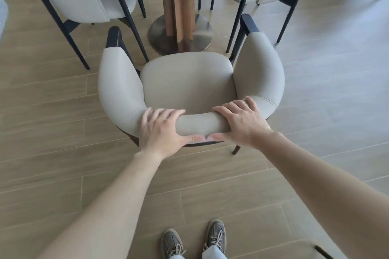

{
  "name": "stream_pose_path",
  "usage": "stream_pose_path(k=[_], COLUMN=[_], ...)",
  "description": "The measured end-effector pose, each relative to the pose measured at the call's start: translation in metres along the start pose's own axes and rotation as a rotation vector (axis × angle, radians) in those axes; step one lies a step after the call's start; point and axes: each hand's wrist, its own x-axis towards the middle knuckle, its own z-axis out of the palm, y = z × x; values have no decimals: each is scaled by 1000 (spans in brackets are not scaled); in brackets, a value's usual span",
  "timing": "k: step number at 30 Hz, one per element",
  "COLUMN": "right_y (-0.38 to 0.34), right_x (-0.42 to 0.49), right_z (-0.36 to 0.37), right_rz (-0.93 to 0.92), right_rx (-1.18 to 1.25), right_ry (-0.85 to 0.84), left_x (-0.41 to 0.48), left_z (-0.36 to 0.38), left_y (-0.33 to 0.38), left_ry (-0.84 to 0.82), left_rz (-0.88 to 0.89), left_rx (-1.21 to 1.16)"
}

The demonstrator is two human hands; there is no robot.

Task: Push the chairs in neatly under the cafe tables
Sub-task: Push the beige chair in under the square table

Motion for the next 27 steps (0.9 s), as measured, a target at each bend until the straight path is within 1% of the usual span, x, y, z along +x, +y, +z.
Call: stream_pose_path(k=[2, 4, 9, 13, 19, 27], right_y=[7, 9, 17, 33, 65, 102], right_x=[-4, -3, 8, 25, 87, 173], right_z=[3, 3, 10, 7, -17, -46], right_rz=[-89, -124, -216, -219, -177, -156], right_rx=[-155, -227, -188, -177, -181, -199], right_ry=[-29, -33, 52, 57, 64, 121], left_x=[3, 10, 18, 36, 109, 210], left_z=[-9, -12, -10, -8, -16, -35], left_y=[-6, -8, -11, -8, -4, -8], left_ry=[-178, -231, -157, -122, -123, -86], left_rz=[119, 201, 283, 301, 305, 341], left_rx=[209, 317, 371, 369, 386, 400])
